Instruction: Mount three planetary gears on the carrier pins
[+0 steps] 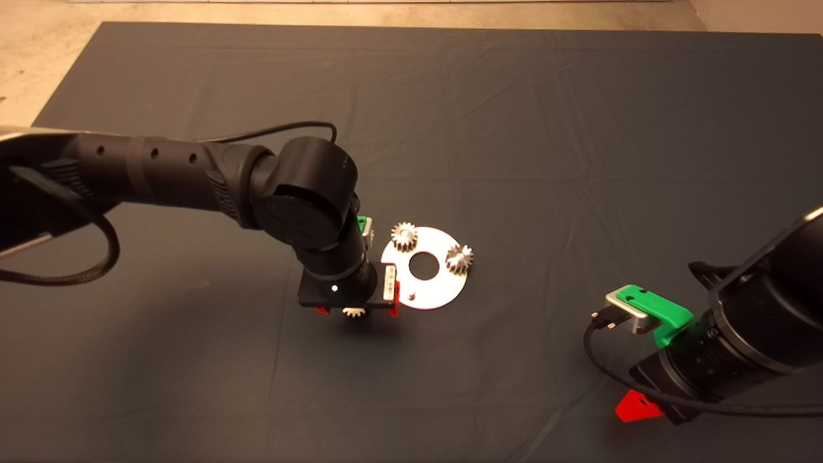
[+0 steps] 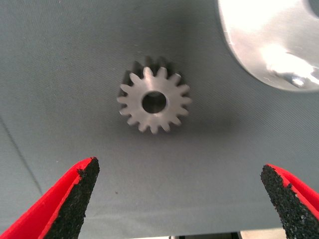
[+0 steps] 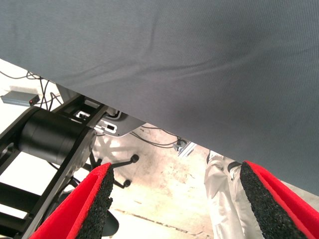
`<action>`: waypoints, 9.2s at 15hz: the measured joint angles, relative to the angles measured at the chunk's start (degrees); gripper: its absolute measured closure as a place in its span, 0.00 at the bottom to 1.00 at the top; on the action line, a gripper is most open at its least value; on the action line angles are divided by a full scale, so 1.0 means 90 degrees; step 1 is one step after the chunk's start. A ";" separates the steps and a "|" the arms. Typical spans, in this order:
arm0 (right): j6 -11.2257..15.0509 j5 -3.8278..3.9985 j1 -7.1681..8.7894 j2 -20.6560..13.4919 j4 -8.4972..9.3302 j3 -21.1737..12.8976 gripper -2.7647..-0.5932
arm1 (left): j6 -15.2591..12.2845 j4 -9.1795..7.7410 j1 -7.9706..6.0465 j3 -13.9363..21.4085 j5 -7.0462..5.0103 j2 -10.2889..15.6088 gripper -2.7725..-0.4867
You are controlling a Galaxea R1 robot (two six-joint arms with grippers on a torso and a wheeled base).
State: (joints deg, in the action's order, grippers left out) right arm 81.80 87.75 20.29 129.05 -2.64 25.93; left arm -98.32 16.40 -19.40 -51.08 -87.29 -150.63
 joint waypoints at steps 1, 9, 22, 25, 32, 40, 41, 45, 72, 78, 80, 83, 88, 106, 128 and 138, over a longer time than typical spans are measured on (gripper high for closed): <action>0.0016 0.0002 0.0027 0.0000 -0.0001 -0.0003 0.41 | 0.0025 0.0022 0.0058 -0.0108 0.0000 0.0000 0.19; 0.0039 -0.0001 0.0061 0.0000 0.0003 -0.0030 0.41 | 0.1061 0.0058 0.0338 -0.0737 0.0000 -0.0022 0.19; 0.0091 0.0004 0.0061 0.0000 0.0009 -0.0031 0.41 | 0.1541 0.0076 0.0338 -0.0928 0.0257 -0.0034 0.19; 0.0112 0.0004 0.0064 -0.0003 0.0009 -0.0031 0.41 | 0.1695 0.0089 0.0412 -0.1055 0.0459 -0.0034 0.19; 0.0116 0.0001 0.0073 -0.0003 0.0011 -0.0031 0.41 | 0.1816 0.0199 0.0609 -0.1080 0.0493 -0.0030 0.19; 0.0116 0.0001 0.0073 -0.0005 0.0011 -0.0031 0.41 | 0.1887 0.0195 0.0606 -0.1080 0.0485 -0.0022 0.19; 0.0116 0.0001 0.0073 -0.0005 0.0011 -0.0031 0.41 | 0.1884 0.0196 0.0606 -0.1080 0.0463 -0.0023 0.21; 0.0116 0.0001 0.0073 -0.0003 0.0011 -0.0031 0.41 | 0.1887 0.0199 0.0606 -0.1089 0.0402 -0.0023 0.23; 0.0232 0.0001 0.0073 -0.0003 0.0016 -0.0114 0.41 | 0.1911 0.0245 0.0603 -0.1172 0.0104 -0.0038 0.69; 0.0234 0.0004 0.0073 -0.0003 0.0021 -0.0114 0.41 | 0.1909 0.0284 0.0603 -0.1102 0.0084 -0.0016 0.75; 0.0234 0.0004 0.0073 -0.0004 0.0024 -0.0114 0.41 | 0.1906 0.0284 0.0603 -0.1106 0.0084 -0.0016 0.77; 0.0234 0.0001 0.0073 -0.0003 0.0024 -0.0114 0.41 | 0.1906 0.0284 0.0603 -0.1114 0.0082 -0.0016 0.78; 0.0234 0.0004 0.0073 -0.0003 0.0025 -0.0114 0.41 | 0.1902 0.0282 0.0600 -0.1121 0.0077 -0.0022 0.81; 0.0234 0.0009 0.0073 0.0000 0.0040 -0.0112 0.41 | 0.1047 0.0305 -0.0242 -0.0857 -0.0011 -0.0807 0.81; 0.0235 0.0008 0.0073 0.0000 0.0049 -0.0112 0.41 | 0.1029 0.0276 -0.0297 -0.1405 -0.0015 -0.1522 0.82; 0.0236 0.0008 0.0073 0.0000 0.0055 -0.0112 0.41 | 0.1047 0.0083 -0.0220 -0.1507 -0.0015 -0.1536 0.82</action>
State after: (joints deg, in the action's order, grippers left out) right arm 83.93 87.82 20.94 129.05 -2.15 24.92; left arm -88.89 17.14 -21.38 -64.63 -87.43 -164.45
